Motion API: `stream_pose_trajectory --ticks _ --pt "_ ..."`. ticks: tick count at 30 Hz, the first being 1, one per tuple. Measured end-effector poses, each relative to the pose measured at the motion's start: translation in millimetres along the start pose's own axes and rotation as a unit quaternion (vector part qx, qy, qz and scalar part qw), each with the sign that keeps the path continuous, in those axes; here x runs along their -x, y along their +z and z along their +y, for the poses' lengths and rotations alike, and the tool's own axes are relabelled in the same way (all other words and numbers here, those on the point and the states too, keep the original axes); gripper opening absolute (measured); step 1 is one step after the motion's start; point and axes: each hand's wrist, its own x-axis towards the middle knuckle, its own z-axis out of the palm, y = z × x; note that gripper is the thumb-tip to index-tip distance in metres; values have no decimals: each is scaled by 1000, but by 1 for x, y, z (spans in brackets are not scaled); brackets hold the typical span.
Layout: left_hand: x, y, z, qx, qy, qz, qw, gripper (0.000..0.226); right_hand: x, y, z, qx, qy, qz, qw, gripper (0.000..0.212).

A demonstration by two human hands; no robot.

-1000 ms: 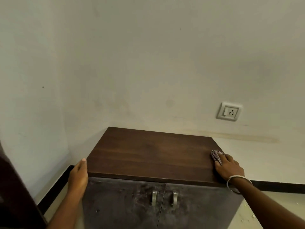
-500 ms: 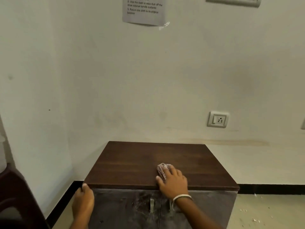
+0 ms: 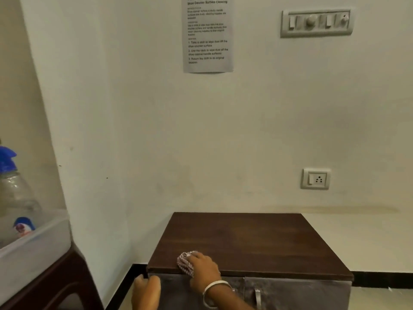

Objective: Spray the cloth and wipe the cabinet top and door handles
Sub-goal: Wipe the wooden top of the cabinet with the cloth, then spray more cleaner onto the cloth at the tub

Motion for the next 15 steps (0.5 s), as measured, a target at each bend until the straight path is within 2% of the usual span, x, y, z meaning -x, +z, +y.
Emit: stream_pose_trajectory --ticks 3,6,9,11,13,15 --pt "20 -8 19 38 -22 -32 999 34 6 2 -33 -137 -36 -5 990 49" --pt "40 -28 40 105 -81 -45 990 48 15 3 -70 -277 -69 11 958 38" --pt "60 -59 51 245 -77 -123 959 35 24 -1 -106 -436 -81 11 896 25" --pt "71 -84 57 313 -51 -169 933 30 30 -7 -127 -512 -87 2 855 30" --pt "80 -105 61 365 -4 -176 914 30 39 -17 -147 -577 -96 -21 811 39" --pt "89 -125 61 407 33 -160 899 38 43 -22 -166 -643 -99 -52 758 37"
